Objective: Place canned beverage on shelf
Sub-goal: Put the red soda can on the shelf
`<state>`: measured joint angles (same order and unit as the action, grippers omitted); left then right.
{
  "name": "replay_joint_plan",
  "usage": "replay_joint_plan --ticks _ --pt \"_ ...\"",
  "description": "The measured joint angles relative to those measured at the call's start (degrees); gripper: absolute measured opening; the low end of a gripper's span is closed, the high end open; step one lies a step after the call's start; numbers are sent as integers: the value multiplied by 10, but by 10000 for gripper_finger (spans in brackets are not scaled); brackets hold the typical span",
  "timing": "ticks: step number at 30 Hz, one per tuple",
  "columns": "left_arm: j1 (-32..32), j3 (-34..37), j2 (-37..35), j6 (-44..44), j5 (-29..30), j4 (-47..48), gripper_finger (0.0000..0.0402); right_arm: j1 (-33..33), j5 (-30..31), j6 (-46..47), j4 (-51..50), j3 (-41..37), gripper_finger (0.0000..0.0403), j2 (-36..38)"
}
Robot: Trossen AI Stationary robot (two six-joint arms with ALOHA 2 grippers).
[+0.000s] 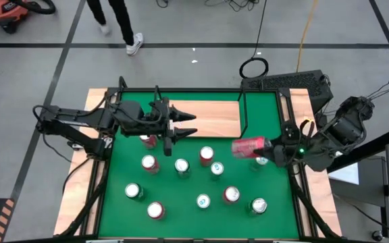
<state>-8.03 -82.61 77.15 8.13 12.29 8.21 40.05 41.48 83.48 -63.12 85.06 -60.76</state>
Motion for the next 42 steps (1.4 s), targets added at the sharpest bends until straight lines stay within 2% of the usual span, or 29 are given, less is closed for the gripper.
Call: replay_joint_plan --ticks 6,11,17,24,36,42 --pt "0 0 8 -49 15 -1 308 -56 8 -4 32 0 293 -20" --pt "0 0 30 -60 17 12 342 -99 6 27 59 0 293 -38" --pt "0 1 62 -56 11 15 345 -134 -1 45 71 0 293 -51" --pt "0 1 77 -81 0 12 345 -168 -41 10 147 0 293 -65" --pt "6 1 80 -132 6 18 345 -204 -59 -36 235 0 293 -97" --pt "18 1 88 -136 18 60 346 -217 -74 -49 255 -1 293 -102"
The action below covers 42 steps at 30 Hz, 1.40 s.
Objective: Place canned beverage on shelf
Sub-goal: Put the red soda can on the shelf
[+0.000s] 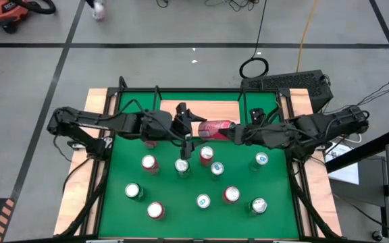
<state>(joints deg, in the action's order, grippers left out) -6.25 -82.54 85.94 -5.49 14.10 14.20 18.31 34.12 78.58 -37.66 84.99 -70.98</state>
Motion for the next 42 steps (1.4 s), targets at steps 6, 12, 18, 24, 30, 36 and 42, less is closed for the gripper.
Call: replay_joint_plan --ticks 6,12,18,24,30,36,42 --pt "0 0 10 -51 17 8 346 -11 -2 -2 -2 -1 293 1" --pt "0 0 19 -58 28 -1 346 -21 -15 -2 -1 -1 293 0" --pt "0 0 27 -60 30 1 345 -23 -16 0 1 -1 293 -2" --pt "0 0 30 -60 30 1 334 -23 -14 0 1 -1 293 -2" --pt "0 0 30 -61 30 3 301 -23 -12 2 2 -1 293 -2" --pt "-1 0 30 -59 30 2 289 -23 -12 1 -1 -1 297 -2" --pt "-6 0 29 -49 28 0 288 -23 -11 -24 1 0 334 -2"
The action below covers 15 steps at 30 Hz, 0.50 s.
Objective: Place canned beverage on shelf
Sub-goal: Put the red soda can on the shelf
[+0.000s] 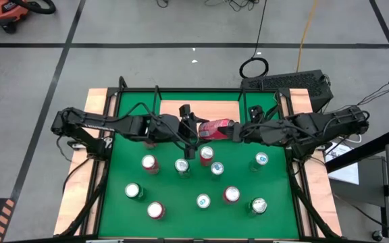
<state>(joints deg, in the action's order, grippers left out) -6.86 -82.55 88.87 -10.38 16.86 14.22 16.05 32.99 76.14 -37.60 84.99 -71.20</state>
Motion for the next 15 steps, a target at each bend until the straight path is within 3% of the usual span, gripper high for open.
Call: replay_joint_plan --ticks 6,10,15 --pt "-15 2 -6 41 -23 6 287 0 6 -51 21 2 365 10" --pt "-20 2 -10 75 -27 -6 286 0 3 -133 63 2 369 18" --pt "-25 2 -10 152 -87 -36 286 0 1 -272 119 2 370 40"
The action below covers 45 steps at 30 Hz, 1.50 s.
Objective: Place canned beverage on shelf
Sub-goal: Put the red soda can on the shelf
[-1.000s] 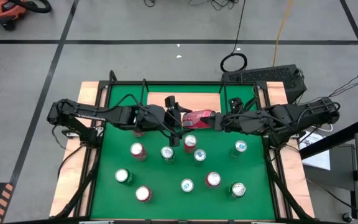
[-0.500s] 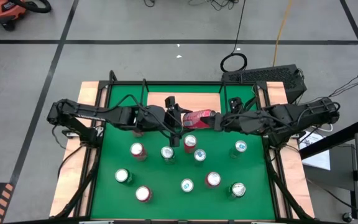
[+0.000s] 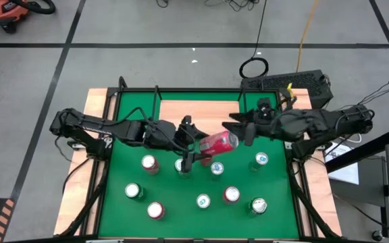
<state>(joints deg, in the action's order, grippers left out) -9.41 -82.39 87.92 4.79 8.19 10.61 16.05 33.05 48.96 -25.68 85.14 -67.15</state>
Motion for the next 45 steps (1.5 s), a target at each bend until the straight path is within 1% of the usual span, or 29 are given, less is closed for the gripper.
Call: replay_joint_plan --ticks 2,6,7,9,12,15,20,23,27,34,38,41,45 --pt "2 0 0 33 -20 -32 286 0 -1 -52 25 -1 370 14" --pt "6 0 0 85 -41 -91 286 0 -4 -140 76 -1 370 54" --pt "7 0 0 94 -50 -109 286 0 -17 -158 85 -1 370 65" --pt "12 0 0 115 -66 -151 286 -1 -62 -183 96 -1 369 83" --pt "19 -1 0 139 -83 -206 285 -11 -112 -189 103 -1 364 101" --pt "30 -1 0 157 -111 -245 285 -22 -163 -208 115 0 362 104" --pt "47 -1 0 182 -163 -263 285 -52 -208 -250 107 20 372 85" --pt "53 -1 0 198 -194 -285 285 -80 -252 -258 104 35 377 73" --pt "56 -1 3 204 -226 -337 285 -115 -338 -241 109 49 377 58" --pt "57 -1 4 204 -240 -341 285 -134 -423 -228 113 66 377 16" --pt "57 -2 10 204 -246 -342 285 -134 -465 -231 148 73 377 -13" --pt "57 -2 14 204 -246 -339 285 -134 -486 -231 176 73 377 -33" --pt "57 -2 20 204 -253 -351 285 -134 -504 -234 182 73 376 -51"
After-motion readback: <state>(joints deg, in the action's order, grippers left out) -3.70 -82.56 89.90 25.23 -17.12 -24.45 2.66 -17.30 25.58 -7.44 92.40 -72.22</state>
